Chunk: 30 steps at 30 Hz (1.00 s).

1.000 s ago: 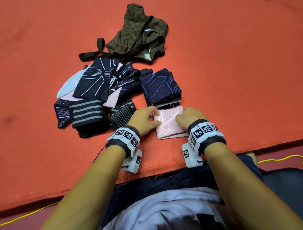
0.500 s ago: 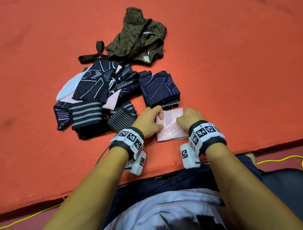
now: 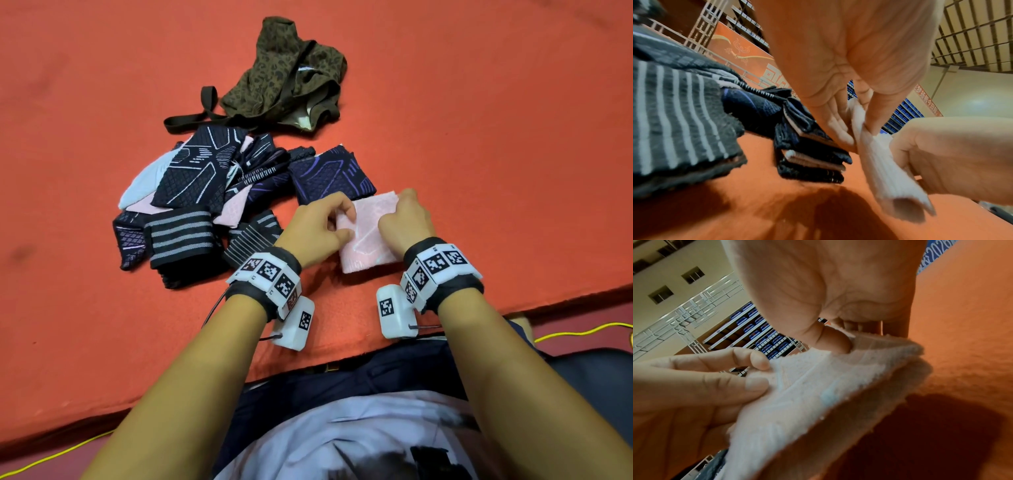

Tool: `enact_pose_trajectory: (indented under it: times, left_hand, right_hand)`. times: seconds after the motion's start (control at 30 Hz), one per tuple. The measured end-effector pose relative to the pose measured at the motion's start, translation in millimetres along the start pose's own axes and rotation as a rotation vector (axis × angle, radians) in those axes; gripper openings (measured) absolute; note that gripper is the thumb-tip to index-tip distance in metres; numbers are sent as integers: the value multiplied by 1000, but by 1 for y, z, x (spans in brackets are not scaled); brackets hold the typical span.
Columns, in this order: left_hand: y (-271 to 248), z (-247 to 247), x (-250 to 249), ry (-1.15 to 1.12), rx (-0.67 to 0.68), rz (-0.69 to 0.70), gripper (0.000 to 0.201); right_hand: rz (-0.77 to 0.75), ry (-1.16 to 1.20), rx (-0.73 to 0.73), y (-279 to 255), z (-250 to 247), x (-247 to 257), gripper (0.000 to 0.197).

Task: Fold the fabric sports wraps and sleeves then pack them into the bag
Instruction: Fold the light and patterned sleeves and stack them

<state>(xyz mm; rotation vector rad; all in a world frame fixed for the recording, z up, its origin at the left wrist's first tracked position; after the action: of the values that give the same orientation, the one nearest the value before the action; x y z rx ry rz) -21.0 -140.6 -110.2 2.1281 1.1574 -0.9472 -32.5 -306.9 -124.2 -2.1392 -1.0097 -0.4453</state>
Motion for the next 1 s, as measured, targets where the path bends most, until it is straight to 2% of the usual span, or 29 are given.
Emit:
enact_pose_trajectory:
  times: [0.17,0.33,0.43,0.53,0.63,0.73,0.8,0.87,1.0]
  left_hand:
    - [4,-24,-9,8,-137,54,21]
    - [14,-48,0,13,-285,63,24]
    - [20,-56,12,25,-321,38,37]
    - [24,-58,25,43,-282,-8,55]
    - [30,-55,36,105,-185,-46,66]
    - [33,-52,48,232,-86,-112,70]
    - [31,-48,58,292,-32,-175,70]
    - [29,-47,65,299,-18,-204,72]
    - [23,-44,71,289,-22,-206,63]
  right_hand:
    - [-149,127,-60,-5,-14,28,40]
    - [-322,210,-113,-7,-22,60,43]
    - [-401,164,-141,-1,-21,80,37]
    - [-437,133,-153,6,-16,95,40]
    - [-443,139,-143,13,-9,100,47]
    - [-464,72,-73,21,4,97,45]
    - [-484,-51,-11,27,18,92,40]
    - [-485,-158,47,32,34,87,32]
    - [-472,-187,67,34,42,87,28]
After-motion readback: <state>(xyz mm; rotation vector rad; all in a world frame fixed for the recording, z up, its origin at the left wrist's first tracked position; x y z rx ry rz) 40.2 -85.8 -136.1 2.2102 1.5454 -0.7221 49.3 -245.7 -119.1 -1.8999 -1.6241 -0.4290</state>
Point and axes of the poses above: each hand's wrist, its own y-axis towards the middle knuckle, its own z-axis out of the palm, x = y × z, the point moved 8 cm from there along y, towards the middle knuckle, and after that the axes turned 13 degrees about z, right-handed, at the moved point
